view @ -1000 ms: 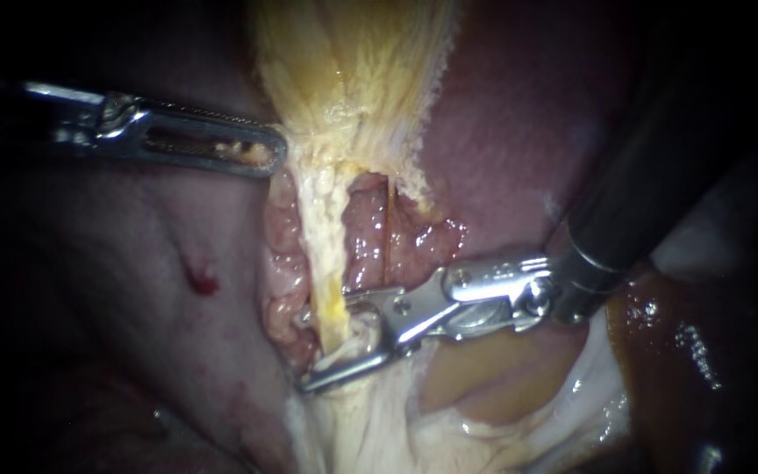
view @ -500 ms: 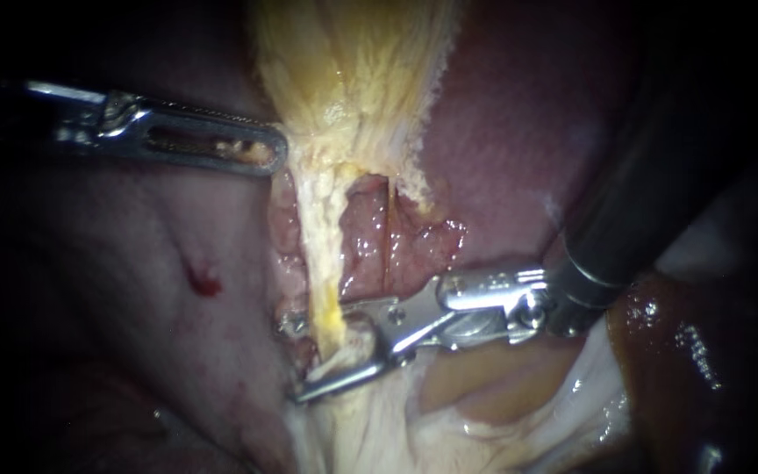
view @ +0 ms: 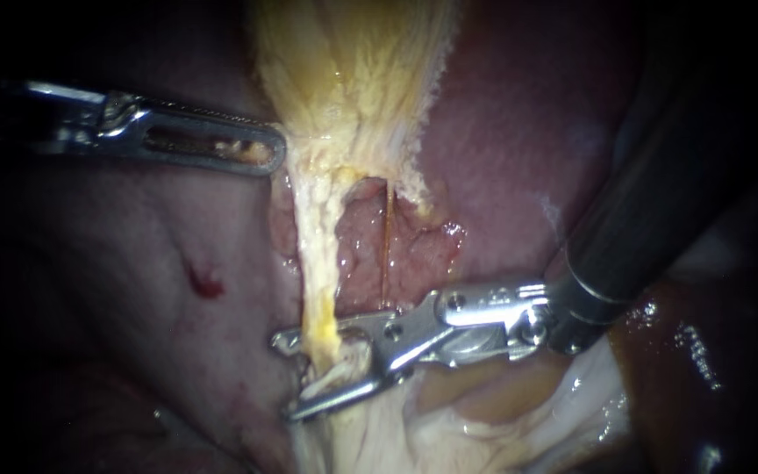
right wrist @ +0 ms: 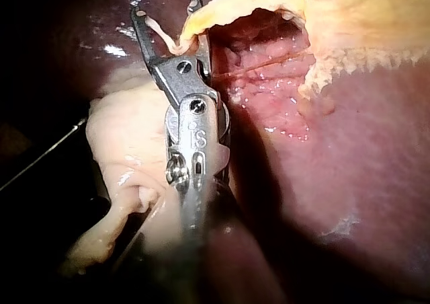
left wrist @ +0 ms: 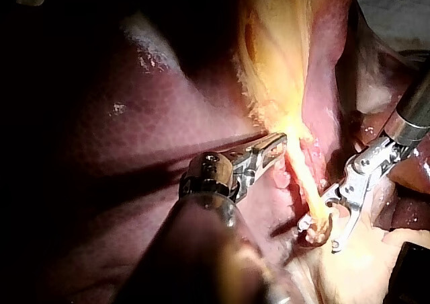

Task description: Clipping first clip left tube

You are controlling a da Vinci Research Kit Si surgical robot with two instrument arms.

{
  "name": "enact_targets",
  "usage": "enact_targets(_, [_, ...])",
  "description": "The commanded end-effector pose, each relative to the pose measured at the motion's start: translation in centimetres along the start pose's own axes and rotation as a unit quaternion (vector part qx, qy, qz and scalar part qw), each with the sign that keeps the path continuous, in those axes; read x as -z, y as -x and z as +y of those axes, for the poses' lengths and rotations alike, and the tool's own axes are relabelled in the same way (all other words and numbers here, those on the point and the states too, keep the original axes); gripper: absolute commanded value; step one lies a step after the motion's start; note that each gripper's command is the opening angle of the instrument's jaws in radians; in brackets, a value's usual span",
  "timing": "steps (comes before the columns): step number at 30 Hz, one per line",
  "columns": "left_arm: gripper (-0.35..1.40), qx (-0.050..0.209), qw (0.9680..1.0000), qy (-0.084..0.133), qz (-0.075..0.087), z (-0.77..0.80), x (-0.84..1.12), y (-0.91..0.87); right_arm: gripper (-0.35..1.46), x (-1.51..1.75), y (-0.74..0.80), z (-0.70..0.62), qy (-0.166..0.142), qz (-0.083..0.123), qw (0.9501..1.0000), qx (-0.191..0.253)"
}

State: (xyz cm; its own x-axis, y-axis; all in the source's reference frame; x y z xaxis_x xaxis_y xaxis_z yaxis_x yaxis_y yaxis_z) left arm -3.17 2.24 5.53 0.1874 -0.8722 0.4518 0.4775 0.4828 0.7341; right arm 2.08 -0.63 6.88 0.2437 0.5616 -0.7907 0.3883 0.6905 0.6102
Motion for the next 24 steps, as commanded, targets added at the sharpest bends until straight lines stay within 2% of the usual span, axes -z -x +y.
enact_targets(1, [-0.35,0.000,1.0000,0.000,0.000,0.00,0.00,0.00,0.47,-0.01,-0.01,-0.01,0.000,0.000,1.0000,0.000])
enact_targets(15, [-0.35,0.000,1.0000,0.000,0.000,0.01,0.00,0.00,0.43,-0.05,-0.05,-0.04,-0.003,-0.001,1.0000,0.000])
enact_targets(18, [-0.35,0.000,1.0000,0.000,0.000,0.01,0.00,0.00,0.33,-0.02,-0.05,-0.03,-0.003,0.000,1.0000,0.000])
enact_targets(24, [-0.35,0.000,1.0000,0.000,0.000,0.01,-0.01,0.00,-0.05,0.04,-0.02,-0.01,-0.004,0.000,1.0000,-0.003])
